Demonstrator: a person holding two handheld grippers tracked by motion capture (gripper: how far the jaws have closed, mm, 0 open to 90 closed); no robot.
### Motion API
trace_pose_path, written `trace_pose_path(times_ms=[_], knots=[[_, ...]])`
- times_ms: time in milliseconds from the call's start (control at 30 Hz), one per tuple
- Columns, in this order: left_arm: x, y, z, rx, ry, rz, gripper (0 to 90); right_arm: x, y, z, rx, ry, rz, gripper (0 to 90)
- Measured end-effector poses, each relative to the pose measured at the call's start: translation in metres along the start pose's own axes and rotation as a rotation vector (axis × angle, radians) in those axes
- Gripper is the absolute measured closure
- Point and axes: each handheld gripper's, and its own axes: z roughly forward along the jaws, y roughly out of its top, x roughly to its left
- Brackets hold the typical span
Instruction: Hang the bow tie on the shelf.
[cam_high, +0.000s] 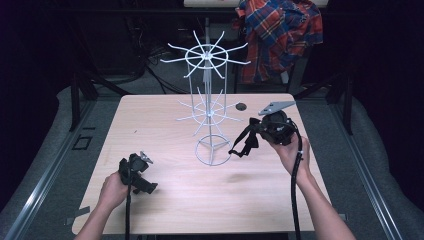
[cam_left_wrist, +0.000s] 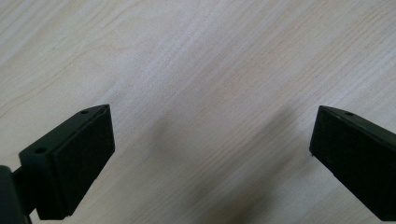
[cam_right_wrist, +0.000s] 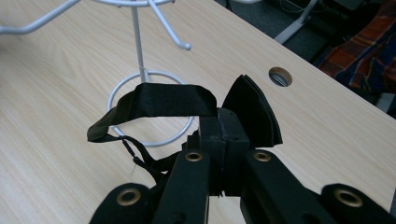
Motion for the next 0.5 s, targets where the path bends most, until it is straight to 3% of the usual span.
trace_pose_path(times_ms=[500], knots=[[0.000,0.000,0.000,0.002,-0.001,0.004,0.1,-0.002,0.016,0.003,-0.023,-0.010,0.006,90.0]])
